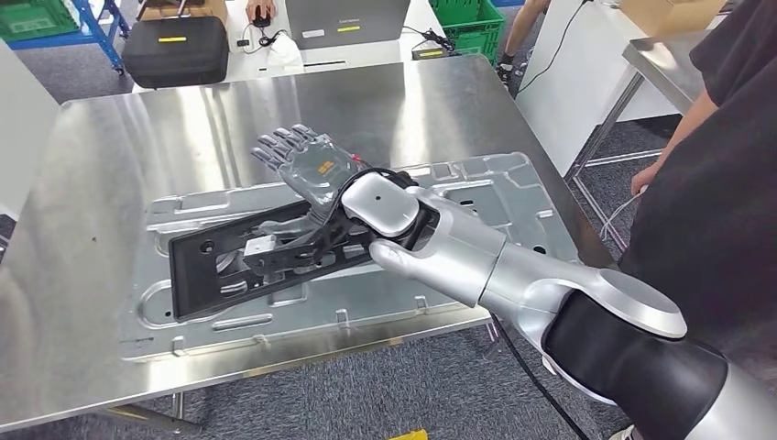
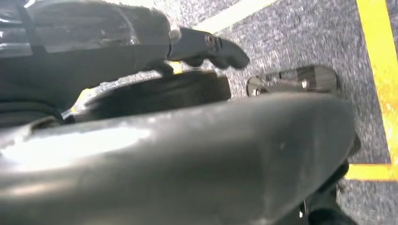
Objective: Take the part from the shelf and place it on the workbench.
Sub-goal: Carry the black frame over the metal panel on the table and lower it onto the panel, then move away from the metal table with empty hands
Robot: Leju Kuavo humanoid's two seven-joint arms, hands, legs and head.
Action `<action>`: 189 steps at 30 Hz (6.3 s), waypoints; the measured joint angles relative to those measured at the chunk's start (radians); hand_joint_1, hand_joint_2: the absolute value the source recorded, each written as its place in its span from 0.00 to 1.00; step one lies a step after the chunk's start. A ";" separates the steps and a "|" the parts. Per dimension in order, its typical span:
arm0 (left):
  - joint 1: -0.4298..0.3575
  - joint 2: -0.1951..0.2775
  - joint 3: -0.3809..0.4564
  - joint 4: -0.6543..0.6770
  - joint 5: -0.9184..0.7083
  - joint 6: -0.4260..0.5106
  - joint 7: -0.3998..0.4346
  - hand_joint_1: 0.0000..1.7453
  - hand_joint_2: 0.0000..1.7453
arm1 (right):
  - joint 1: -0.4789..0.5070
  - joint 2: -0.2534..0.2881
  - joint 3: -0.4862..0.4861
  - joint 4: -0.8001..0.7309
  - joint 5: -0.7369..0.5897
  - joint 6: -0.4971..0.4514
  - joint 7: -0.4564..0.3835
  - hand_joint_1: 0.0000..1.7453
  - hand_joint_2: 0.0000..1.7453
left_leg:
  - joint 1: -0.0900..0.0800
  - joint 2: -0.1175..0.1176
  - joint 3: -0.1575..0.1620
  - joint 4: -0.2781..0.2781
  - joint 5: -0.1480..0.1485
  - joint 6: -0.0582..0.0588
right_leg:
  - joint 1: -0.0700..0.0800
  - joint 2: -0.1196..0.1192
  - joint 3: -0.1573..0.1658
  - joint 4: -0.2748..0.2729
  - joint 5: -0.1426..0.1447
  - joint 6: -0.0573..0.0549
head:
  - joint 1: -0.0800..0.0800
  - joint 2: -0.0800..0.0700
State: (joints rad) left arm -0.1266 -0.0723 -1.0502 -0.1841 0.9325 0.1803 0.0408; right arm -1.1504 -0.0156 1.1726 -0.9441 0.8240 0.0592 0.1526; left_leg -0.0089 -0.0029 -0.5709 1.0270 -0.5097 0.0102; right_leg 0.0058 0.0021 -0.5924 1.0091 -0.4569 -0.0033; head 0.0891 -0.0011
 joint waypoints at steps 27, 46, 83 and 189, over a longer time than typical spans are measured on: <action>-0.001 0.000 0.000 -0.001 0.005 0.010 -0.006 0.00 0.00 | -0.007 -0.004 -0.005 -0.034 -0.002 0.000 0.005 0.00 0.00 | -0.009 0.002 -0.099 0.016 0.086 0.020 | 0.032 -0.001 0.086 0.039 -0.095 -0.044 | -0.004 0.000; -0.001 0.004 0.001 0.000 0.036 0.029 -0.023 0.00 0.00 | 0.054 -0.106 -0.043 -0.140 -0.055 0.019 0.069 0.00 0.00 | 0.052 0.003 0.006 0.049 -0.041 -0.037 | -0.020 -0.015 -0.084 0.033 0.046 0.028 | -0.032 0.000; 0.012 0.025 0.003 0.000 0.112 0.114 0.023 0.00 0.00 | 1.047 -0.395 -0.758 0.569 -0.914 -0.202 0.172 0.00 1.00 | 0.032 0.001 -0.074 0.074 0.000 0.015 | -0.015 -0.012 -0.050 0.282 -0.230 0.039 | 0.022 0.000; -0.004 0.069 0.000 -0.003 0.065 0.103 0.011 0.00 0.00 | 1.058 -0.095 -0.881 0.741 -0.958 -0.173 0.077 0.00 0.00 | 0.020 0.001 -0.109 0.172 -0.104 -0.032 | 0.005 -0.013 0.123 -0.086 -0.048 -0.030 | -0.023 0.000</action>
State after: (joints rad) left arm -0.1304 -0.0034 -1.0498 -0.1873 0.9976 0.2834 0.0519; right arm -0.0924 -0.1111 0.2911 -0.2026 -0.1341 -0.1139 0.2292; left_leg 0.0115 -0.0017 -0.6804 1.1991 -0.6142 -0.0219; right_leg 0.0113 -0.0109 -0.4692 0.9228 -0.5048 -0.0333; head 0.0664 -0.0011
